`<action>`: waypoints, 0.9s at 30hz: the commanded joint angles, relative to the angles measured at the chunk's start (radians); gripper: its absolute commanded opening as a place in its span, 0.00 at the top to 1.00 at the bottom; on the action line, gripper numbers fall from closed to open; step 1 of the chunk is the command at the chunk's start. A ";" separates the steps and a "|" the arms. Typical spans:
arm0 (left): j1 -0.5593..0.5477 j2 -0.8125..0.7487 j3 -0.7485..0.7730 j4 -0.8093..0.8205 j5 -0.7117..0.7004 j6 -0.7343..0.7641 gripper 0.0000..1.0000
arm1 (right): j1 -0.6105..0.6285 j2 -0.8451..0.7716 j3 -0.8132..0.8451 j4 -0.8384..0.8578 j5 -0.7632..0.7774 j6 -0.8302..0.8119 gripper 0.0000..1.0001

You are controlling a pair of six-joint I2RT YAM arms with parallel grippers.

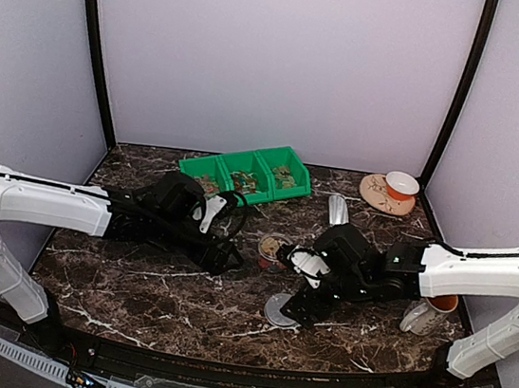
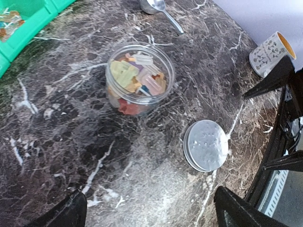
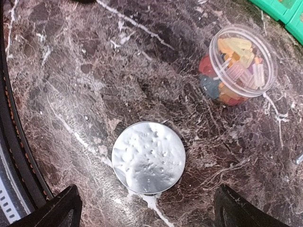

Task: Pack the candies
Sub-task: Pick up the bottle lid from the center of the board.

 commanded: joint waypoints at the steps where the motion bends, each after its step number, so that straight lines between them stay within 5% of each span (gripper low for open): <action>1: 0.019 -0.091 -0.055 0.052 -0.106 -0.003 0.03 | 0.035 0.067 0.024 0.019 0.058 0.003 0.03; 11: 0.032 -0.212 -0.162 0.123 -0.239 -0.029 0.01 | 0.076 0.205 0.083 -0.012 0.136 0.008 0.03; 27: 0.035 -0.225 -0.185 0.127 -0.262 -0.034 0.01 | 0.079 0.299 0.126 -0.023 0.138 0.019 0.03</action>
